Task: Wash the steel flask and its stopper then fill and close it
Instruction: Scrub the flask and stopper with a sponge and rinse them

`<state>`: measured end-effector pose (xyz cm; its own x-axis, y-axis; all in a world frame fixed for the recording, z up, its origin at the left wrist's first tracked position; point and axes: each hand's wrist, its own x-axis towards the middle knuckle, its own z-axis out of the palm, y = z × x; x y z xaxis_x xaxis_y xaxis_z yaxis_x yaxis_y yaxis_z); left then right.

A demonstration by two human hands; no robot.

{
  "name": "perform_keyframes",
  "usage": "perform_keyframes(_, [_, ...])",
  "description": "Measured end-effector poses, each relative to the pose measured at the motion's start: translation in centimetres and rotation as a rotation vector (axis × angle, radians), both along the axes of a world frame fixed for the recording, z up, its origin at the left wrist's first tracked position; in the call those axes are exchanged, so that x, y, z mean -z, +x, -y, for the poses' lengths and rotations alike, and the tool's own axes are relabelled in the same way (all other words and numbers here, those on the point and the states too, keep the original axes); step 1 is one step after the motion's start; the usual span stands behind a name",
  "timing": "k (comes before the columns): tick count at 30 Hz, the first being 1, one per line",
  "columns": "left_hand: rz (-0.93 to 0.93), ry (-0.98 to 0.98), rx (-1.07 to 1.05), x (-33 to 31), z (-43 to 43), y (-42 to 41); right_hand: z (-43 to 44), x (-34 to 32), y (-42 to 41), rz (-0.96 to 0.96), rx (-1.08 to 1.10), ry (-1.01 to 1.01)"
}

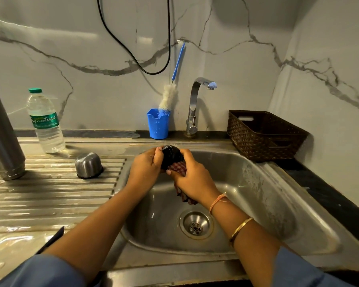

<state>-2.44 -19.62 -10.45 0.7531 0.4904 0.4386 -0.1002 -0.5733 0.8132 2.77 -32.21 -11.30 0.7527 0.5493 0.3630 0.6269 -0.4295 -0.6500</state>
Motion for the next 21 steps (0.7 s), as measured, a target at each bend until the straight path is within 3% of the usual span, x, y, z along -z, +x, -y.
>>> perform_keyframes(6, [-0.011, -0.475, 0.354, 0.4, 0.2, 0.2, 0.6, -0.4, 0.8, -0.28, -0.08, 0.173])
perform_keyframes(12, [0.003, -0.492, 0.346, 0.9, -0.8, 0.0, 1.5, -1.1, 1.5, -0.416, -0.191, 0.055])
perform_keyframes(14, [0.012, -0.375, 0.288, 1.1, -0.8, -0.1, 1.7, -1.3, 1.9, -0.418, -0.104, 0.035])
perform_keyframes(16, [-0.012, -0.218, 0.218, 1.5, -1.0, 0.0, 1.8, -2.1, 2.1, -0.427, 0.075, 0.15])
perform_keyframes(18, [-0.015, -0.135, 0.187, 1.7, -1.1, 0.2, 1.9, -3.0, 1.9, -0.357, 0.224, 0.184])
perform_keyframes(21, [0.028, -0.152, 0.225, 1.8, -0.5, 0.5, 1.2, -3.7, 0.1, -0.12, 0.204, -0.079])
